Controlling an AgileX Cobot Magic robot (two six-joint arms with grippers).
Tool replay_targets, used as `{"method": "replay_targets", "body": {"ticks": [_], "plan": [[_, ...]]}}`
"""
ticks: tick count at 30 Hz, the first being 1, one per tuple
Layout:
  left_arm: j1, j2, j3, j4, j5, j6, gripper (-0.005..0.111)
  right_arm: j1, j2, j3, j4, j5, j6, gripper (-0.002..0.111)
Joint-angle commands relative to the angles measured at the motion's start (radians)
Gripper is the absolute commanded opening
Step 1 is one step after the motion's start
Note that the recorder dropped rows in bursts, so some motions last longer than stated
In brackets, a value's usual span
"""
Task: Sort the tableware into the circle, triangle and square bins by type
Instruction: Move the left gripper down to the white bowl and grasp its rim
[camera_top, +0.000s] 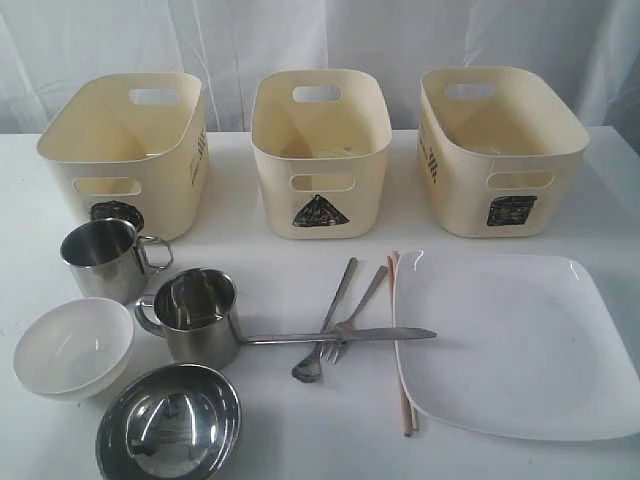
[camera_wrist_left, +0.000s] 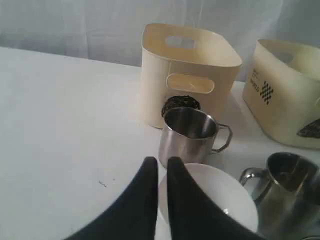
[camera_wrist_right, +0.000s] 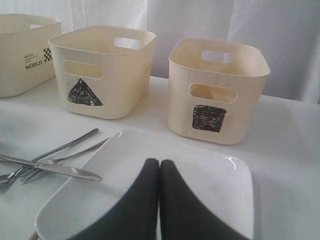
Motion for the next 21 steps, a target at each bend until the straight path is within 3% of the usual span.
{"method": "replay_targets", "body": {"ticks": [1, 14, 16, 21], "plan": [[0.000, -0.004, 0.004, -0.012, -0.028, -0.208, 0.013, -0.006, -0.007, 0.007, -0.003, 0.001, 0.002, 0.000], [0.000, -0.004, 0.004, -0.010, 0.009, -0.348, 0.014, -0.006, -0.007, 0.007, -0.003, 0.003, 0.002, 0.000], [0.000, -0.004, -0.055, -0.010, 0.046, -0.297, 0.019, -0.006, -0.007, 0.007, -0.003, 0.003, 0.002, 0.000], [-0.002, 0.213, -0.267, -0.028, 0.197, -0.137, 0.038, -0.006, -0.007, 0.007, -0.003, 0.001, 0.002, 0.000]]}}
